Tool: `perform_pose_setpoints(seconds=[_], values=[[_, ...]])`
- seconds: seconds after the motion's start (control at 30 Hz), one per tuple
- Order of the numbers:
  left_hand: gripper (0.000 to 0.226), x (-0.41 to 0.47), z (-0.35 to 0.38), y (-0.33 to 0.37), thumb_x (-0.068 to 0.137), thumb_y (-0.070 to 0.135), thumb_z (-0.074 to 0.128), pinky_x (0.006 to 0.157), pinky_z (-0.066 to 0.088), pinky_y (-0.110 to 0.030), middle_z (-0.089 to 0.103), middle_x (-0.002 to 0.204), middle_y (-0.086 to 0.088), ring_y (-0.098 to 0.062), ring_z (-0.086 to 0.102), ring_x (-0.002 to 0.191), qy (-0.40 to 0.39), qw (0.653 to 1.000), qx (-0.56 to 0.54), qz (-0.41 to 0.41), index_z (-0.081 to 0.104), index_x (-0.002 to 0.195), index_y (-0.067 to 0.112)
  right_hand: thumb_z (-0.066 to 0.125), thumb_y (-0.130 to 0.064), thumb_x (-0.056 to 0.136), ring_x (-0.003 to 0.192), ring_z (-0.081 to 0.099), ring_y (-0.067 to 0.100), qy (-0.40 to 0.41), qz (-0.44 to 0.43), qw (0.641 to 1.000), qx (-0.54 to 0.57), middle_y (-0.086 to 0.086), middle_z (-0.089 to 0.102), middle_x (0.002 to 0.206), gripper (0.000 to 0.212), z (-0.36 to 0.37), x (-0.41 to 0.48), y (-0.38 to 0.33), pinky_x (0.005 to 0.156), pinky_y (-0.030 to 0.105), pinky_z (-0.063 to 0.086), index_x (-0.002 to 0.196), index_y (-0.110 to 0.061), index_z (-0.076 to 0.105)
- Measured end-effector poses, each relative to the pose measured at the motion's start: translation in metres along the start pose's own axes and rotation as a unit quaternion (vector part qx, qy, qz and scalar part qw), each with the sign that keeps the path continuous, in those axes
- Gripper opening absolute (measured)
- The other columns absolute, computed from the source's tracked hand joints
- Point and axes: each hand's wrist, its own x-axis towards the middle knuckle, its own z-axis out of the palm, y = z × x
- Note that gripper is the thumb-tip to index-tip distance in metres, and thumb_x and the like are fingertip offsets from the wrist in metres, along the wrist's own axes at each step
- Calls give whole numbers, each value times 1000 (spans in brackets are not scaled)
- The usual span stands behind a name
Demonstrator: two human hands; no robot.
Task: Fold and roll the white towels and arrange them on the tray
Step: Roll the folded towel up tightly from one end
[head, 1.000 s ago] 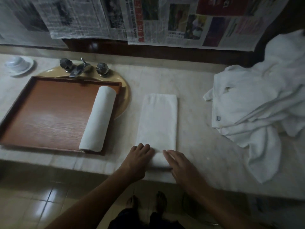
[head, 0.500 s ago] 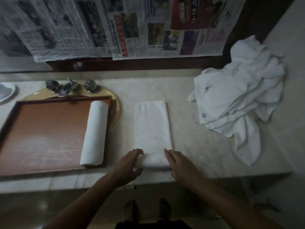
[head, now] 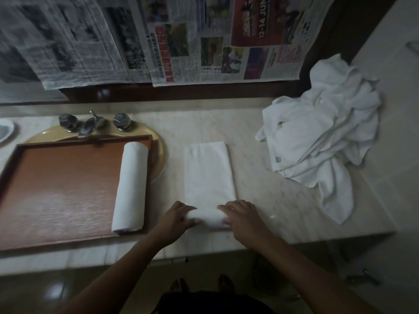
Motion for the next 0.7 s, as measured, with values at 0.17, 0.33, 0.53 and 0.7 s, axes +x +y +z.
perform_pose_setpoints(seconds=[0.17, 0.33, 0.53, 0.7], values=[[36, 8, 2, 9, 94, 56, 66, 81, 49, -27, 61, 111, 4, -9, 60, 96, 31, 996, -57, -57, 67, 117, 29, 50, -25, 105, 128, 47, 23, -12, 45, 998, 38, -2, 56, 140, 39, -9, 15, -5, 104, 41, 36, 144, -28, 56], [46, 10, 4, 12, 79, 71, 63, 74, 56, -36, 63, 100, 4, -13, 62, 87, 61, 991, -70, -95, 61, 99, 30, 64, -15, 95, 126, 54, 29, 117, 51, 992, 6, 5, 61, 134, 41, 6, -4, -27, 108, 44, 39, 135, -21, 64], [36, 7, 10, 29, 102, 47, 52, 89, 46, -36, 54, 128, -5, -21, 54, 112, 107, 978, 172, -56, 58, 126, 21, 60, -6, 82, 155, 17, 39, 60, 16, 997, -49, 15, 25, 167, 84, 27, -13, -29, 123, 61, 7, 160, -16, 29], [70, -8, 43, 32, 90, 35, 67, 115, 38, -58, 44, 157, -14, -34, 39, 148, 127, 931, 324, 112, 44, 152, 11, 61, -9, 83, 157, 9, 38, 15, 1, 998, -69, 16, 13, 170, 93, 21, 8, -24, 125, 61, 10, 164, -14, 13]])
